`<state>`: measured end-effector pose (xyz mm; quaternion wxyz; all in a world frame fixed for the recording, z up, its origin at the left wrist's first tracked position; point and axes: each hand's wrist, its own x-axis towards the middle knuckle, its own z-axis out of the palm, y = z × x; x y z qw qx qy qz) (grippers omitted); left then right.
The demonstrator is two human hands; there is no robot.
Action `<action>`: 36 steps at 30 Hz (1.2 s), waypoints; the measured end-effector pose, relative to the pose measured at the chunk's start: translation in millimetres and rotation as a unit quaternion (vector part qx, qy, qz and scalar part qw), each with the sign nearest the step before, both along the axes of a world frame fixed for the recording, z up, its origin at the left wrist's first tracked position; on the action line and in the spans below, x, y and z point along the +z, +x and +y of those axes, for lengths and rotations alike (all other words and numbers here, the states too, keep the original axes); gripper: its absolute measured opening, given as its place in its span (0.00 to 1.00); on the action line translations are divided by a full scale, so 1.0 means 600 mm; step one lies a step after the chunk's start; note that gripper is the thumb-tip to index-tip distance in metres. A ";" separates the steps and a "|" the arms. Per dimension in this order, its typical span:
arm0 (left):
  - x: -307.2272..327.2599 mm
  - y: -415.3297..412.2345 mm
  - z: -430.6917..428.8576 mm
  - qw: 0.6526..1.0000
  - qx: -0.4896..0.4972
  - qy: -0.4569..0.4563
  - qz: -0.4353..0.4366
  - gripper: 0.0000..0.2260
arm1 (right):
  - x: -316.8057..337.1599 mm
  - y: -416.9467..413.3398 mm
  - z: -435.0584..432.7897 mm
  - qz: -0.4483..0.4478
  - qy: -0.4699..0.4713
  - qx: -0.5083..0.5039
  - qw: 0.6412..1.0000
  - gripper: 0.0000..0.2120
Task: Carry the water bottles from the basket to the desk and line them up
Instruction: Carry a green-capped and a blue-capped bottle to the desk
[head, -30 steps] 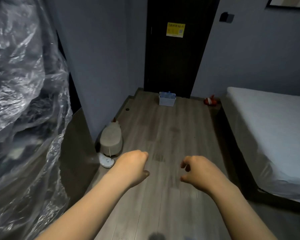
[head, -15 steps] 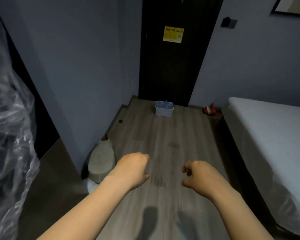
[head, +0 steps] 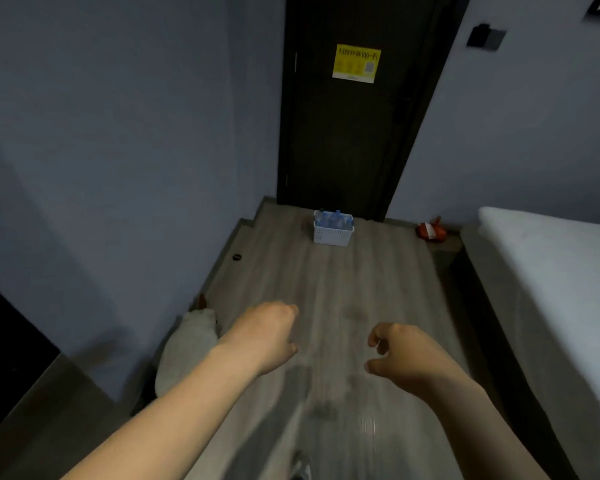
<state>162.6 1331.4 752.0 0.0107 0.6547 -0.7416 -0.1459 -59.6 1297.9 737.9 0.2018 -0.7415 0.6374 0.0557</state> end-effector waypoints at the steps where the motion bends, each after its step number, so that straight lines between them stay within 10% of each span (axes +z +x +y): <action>1: 0.000 0.002 -0.033 1.000 0.001 -0.002 0.000 0.18 | -0.001 0.003 -0.036 -0.002 0.003 0.002 1.000 0.17; 36: -0.035 0.149 -1.040 0.998 -0.028 0.041 0.034 0.17 | -0.034 0.155 -1.003 -0.003 0.026 -0.017 1.000 0.18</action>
